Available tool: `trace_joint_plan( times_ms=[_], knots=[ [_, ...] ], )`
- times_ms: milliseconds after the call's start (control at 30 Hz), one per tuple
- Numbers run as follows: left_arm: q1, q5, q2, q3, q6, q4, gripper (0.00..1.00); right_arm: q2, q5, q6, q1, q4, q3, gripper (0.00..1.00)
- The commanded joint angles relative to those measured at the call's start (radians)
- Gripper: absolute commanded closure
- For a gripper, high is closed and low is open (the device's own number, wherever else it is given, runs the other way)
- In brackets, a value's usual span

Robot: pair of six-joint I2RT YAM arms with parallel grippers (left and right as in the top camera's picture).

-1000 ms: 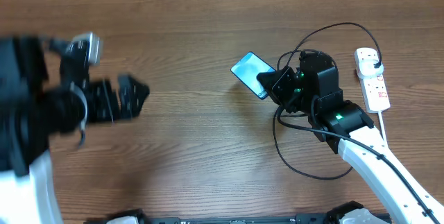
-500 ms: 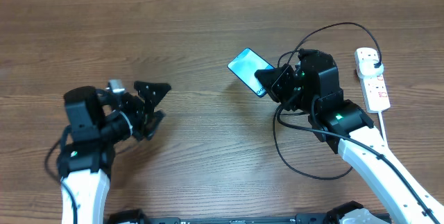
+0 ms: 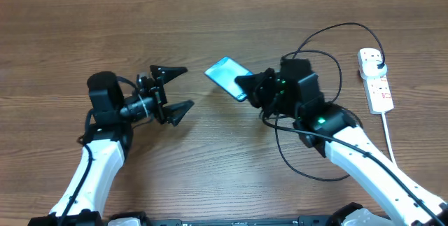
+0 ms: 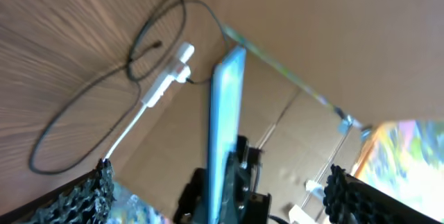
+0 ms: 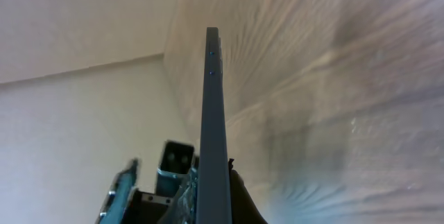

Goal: Plug charger to phone and switch on socket
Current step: 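Hand the phone back from the right gripper to the left gripper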

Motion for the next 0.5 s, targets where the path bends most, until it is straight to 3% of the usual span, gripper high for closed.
trace_joint_plan(
  times_ms=[0, 167, 467],
  knots=[
    [-0.039, -0.012, 0.011, 0.000, -0.077, 0.041, 0.00, 0.008, -0.011, 0.188, 0.051, 0.021, 0.013, 0.96],
    [-0.069, -0.013, 0.011, 0.000, -0.077, 0.037, 0.00, 0.008, -0.038, 0.290, 0.089, 0.025, 0.013, 0.93],
    [-0.111, -0.042, 0.011, 0.000, -0.077, 0.037, 0.25, 0.008, -0.134, 0.332, 0.105, 0.025, 0.013, 0.95]
  ],
)
